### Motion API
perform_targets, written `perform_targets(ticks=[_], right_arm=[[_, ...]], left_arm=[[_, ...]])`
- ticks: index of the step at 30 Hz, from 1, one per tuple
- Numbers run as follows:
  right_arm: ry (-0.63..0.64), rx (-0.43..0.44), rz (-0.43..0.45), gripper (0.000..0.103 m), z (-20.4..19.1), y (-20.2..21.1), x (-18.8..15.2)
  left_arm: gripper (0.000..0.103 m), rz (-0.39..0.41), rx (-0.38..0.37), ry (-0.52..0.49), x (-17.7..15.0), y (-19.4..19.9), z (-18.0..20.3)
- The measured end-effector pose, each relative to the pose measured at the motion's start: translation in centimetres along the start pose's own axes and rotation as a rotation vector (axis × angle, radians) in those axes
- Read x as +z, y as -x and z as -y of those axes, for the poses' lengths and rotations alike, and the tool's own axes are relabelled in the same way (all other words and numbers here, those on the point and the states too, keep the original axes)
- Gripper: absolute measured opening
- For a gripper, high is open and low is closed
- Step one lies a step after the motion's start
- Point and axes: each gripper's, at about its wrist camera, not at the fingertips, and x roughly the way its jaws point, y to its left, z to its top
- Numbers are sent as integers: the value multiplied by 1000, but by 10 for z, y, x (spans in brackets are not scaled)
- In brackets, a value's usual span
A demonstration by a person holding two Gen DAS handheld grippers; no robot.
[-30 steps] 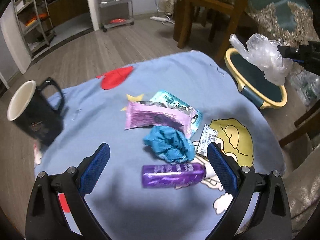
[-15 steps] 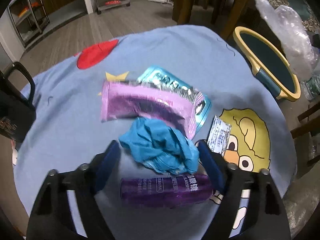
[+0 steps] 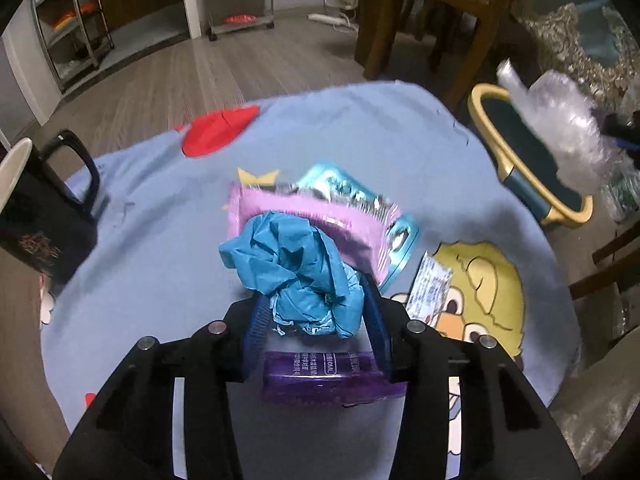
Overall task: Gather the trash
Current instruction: 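Carry the plastic bag toward the wastebasket with the right tool while the left tool grasps the blue glove, then bring bag and blue glove over the wastebasket and open both tools to drop them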
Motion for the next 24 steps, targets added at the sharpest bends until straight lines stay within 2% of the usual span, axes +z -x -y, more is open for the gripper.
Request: perform_targets(ticks=[5, 14, 24], right_arm=[[-1, 5, 5, 13, -1, 0, 1], [-29, 19, 15, 13, 8, 3, 3], [-113, 21, 68, 13, 36, 14, 18]], left_arm=[[43, 69, -11, -10, 5, 20, 2], [43, 134, -30, -12, 15, 40, 10], [43, 207, -58, -88, 25, 62, 35]])
